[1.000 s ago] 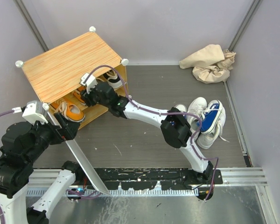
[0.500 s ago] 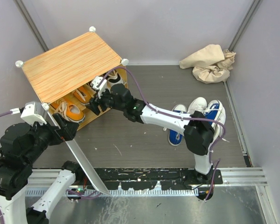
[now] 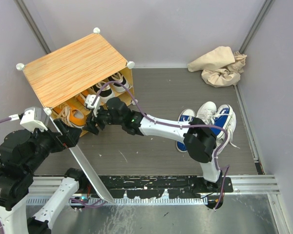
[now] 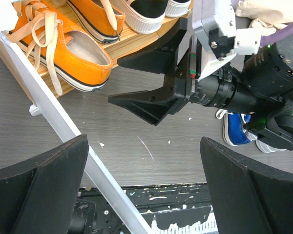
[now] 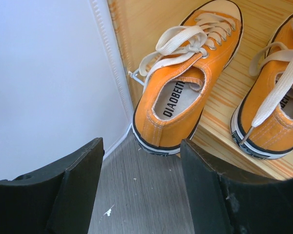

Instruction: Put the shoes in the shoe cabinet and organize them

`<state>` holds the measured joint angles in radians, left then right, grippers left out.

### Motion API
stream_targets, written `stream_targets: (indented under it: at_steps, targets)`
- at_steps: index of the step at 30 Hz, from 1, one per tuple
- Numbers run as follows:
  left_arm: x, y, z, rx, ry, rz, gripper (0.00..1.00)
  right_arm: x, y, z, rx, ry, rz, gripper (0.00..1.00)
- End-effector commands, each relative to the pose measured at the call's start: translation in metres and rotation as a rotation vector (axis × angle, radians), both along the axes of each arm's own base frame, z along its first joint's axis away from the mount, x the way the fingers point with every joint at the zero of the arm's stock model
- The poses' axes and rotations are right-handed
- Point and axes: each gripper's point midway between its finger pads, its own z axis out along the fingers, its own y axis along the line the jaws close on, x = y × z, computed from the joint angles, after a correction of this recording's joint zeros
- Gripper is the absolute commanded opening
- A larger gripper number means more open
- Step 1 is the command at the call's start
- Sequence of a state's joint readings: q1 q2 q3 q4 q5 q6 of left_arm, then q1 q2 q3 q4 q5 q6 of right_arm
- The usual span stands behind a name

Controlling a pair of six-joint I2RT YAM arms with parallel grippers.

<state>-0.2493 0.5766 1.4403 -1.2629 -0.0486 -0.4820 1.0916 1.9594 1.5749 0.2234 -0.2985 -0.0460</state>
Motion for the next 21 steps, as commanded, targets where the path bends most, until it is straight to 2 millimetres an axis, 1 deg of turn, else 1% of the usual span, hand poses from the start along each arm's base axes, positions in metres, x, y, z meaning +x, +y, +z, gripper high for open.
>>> stream_targets:
  at_steps: [1, 5, 7, 9, 10, 13, 16, 18, 21]
  targets:
    - [-0.003, 0.001, 0.002, -0.005, -0.009, 0.004, 0.98, 0.006, 0.012, 0.041, 0.108, -0.04, 0.003, 0.68]
    - [-0.003, -0.001, 0.003, -0.012, -0.014, -0.003, 0.98, 0.016, 0.018, 0.04, 0.141, -0.037, -0.036, 0.64]
    - [-0.003, 0.0, 0.003, -0.009, -0.01, -0.003, 0.98, 0.018, 0.022, 0.038, 0.155, -0.029, -0.04, 0.63]
    - [-0.003, 0.0, 0.002, -0.009, -0.008, -0.005, 0.98, 0.018, 0.027, 0.035, 0.155, -0.017, -0.029, 0.59]
    - [-0.003, -0.001, 0.002, -0.01, -0.009, -0.005, 0.98, 0.019, 0.031, 0.029, 0.144, -0.007, -0.025, 0.56]
    - [-0.003, -0.001, 0.003, -0.01, -0.011, -0.005, 0.98, 0.019, 0.037, 0.024, 0.14, 0.007, -0.011, 0.41]
    - [-0.003, -0.001, 0.002, -0.009, -0.006, -0.005, 0.98, 0.02, 0.039, 0.024, 0.153, 0.009, -0.008, 0.17]
    - [-0.003, -0.001, 0.003, -0.008, -0.006, -0.007, 0.98, 0.024, 0.038, 0.031, 0.179, 0.005, -0.037, 0.09]
    - [-0.003, -0.001, 0.005, -0.009, -0.008, -0.008, 0.98, 0.033, 0.032, 0.055, 0.243, -0.008, -0.101, 0.03]
